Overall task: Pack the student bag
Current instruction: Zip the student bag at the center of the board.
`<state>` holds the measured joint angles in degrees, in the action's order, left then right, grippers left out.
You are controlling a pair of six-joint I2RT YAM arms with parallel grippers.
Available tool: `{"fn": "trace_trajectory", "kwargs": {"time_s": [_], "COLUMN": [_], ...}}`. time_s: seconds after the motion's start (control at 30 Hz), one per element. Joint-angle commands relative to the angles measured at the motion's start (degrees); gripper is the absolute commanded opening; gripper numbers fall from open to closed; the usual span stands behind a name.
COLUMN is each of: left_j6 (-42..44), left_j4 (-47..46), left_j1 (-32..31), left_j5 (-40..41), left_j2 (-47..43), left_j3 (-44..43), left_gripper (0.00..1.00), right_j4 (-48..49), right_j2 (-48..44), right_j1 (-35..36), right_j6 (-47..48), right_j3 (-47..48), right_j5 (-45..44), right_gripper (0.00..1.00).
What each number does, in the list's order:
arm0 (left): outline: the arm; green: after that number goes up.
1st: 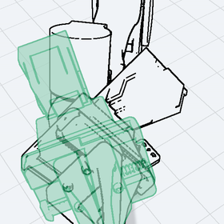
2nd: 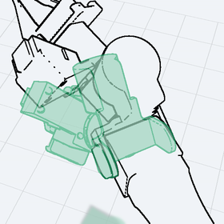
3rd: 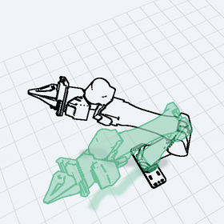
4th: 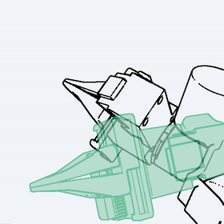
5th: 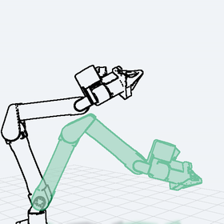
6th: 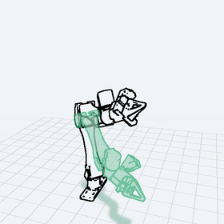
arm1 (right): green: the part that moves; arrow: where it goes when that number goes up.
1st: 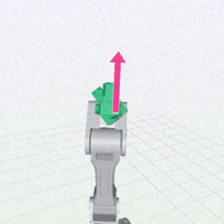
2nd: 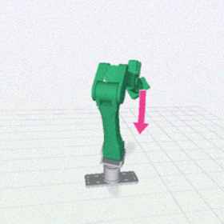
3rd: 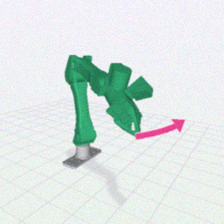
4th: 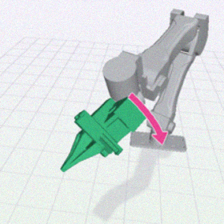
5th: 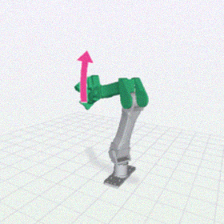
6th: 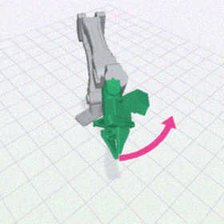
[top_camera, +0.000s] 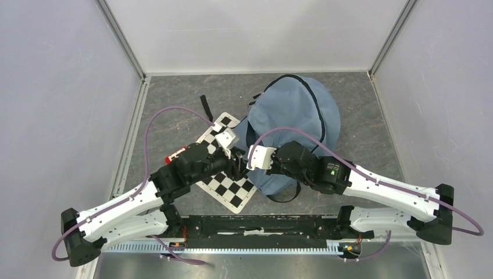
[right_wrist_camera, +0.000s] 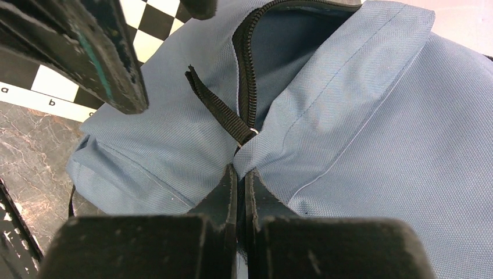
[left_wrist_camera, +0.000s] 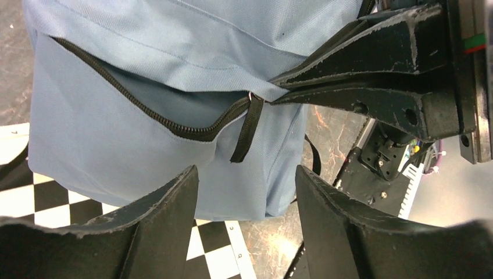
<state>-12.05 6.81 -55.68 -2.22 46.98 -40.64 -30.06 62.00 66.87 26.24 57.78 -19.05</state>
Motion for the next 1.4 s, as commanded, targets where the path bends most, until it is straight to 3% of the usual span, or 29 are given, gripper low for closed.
{"fn": "trace_trajectory", "kwargs": {"time_s": [0.0, 0.43, 0.53, 0.67, 0.7, 1.0, 1.2, 1.37], "left_j6": [4.90, 4.95, 5.11, 4.15, 3.40, -4.71, -6.06, -10.63], "left_j4": [-5.34, -10.57, -10.59, -10.91, -11.22, -12.12, -9.15, -0.84], "left_j1": [0.07, 0.05, 0.07, 0.09, 0.05, 0.18, 0.22, 1.14], "left_j5": [-1.60, -2.08, -2.26, -1.40, -0.70, 2.74, 10.55, 19.48], "left_j2": [2.07, 9.60, 11.07, 11.80, 11.54, 7.01, 7.65, 10.61], "left_j3": [-0.51, -2.69, -3.28, -4.08, -4.31, -6.58, -8.50, -13.83], "left_gripper": [0.68, 0.61, 0.46, 0.06, 0.02, 0.02, 0.02, 0.02], "right_j4": [2.68, 3.21, 3.46, 3.64, 3.70, 2.62, 2.15, 0.61], "right_j2": [-0.66, -1.31, -1.78, -2.64, -2.74, -3.32, -3.78, -3.49], "right_j1": [0.67, 0.70, 0.71, 0.68, 0.69, 0.67, 0.71, 0.65], "right_j6": [-0.31, -0.40, -0.48, -0.64, -0.71, -1.08, -1.71, -2.06], "right_j3": [2.34, 2.10, 1.93, 1.72, 1.56, 0.05, -1.20, -1.57], "right_j5": [2.89, 4.07, 4.19, 5.02, 5.23, 5.64, 6.98, 8.29], "right_gripper": [0.00, 0.00, 0.00, 0.00, 0.00, 0.00, 0.00, 0.00]}}
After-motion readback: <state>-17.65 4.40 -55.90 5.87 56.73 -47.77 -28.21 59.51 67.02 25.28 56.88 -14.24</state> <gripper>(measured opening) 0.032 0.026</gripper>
